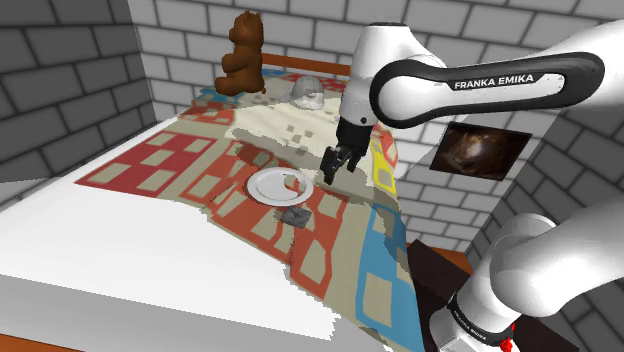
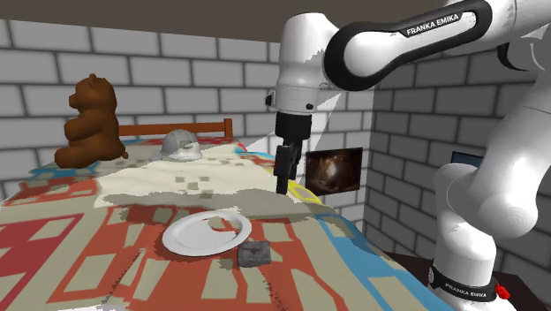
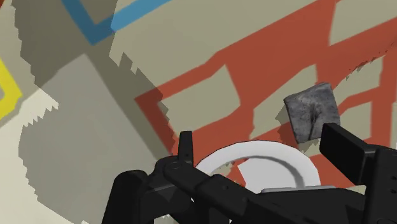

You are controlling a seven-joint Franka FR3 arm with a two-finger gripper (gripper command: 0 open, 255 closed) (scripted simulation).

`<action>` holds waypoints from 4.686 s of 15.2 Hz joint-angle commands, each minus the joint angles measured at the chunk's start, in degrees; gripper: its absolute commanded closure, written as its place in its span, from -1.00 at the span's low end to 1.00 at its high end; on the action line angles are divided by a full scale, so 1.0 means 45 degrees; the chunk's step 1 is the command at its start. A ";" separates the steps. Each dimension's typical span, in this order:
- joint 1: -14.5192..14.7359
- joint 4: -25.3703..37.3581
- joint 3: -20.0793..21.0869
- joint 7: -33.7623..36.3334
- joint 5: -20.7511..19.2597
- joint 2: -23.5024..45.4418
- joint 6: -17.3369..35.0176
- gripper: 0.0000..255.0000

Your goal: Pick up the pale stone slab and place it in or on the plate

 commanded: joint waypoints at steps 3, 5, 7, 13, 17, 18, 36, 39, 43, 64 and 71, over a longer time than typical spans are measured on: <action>0.0231 0.0211 0.0843 0.0682 -0.0108 0.1267 0.1265 -1.00; 0.0312 0.0437 0.1282 0.1087 -0.0275 0.1994 0.1844 -1.00; 0.0373 0.0722 0.1718 0.1532 -0.0532 0.2760 0.2386 -1.00; 0.0435 0.1167 0.2432 0.2460 -0.1295 0.4324 0.3531 -1.00; 0.0375 0.0888 0.2483 0.2631 -0.1533 0.4765 0.4216 -1.00; 0.0348 0.0790 0.2501 0.2709 -0.1642 0.4952 0.4485 -1.00; 0.0351 0.0790 0.2499 0.2709 -0.1642 0.4953 0.4485 1.00; 0.0373 0.1064 0.2455 0.2555 -0.1477 0.4678 0.3962 1.00; 0.0397 0.1466 0.2393 0.2381 -0.1301 0.4357 0.3267 1.00; -0.0700 0.6691 0.1233 0.0470 -0.2277 0.7697 0.1320 1.00; -0.0783 0.6632 0.1098 0.0423 -0.2547 0.8491 0.2146 1.00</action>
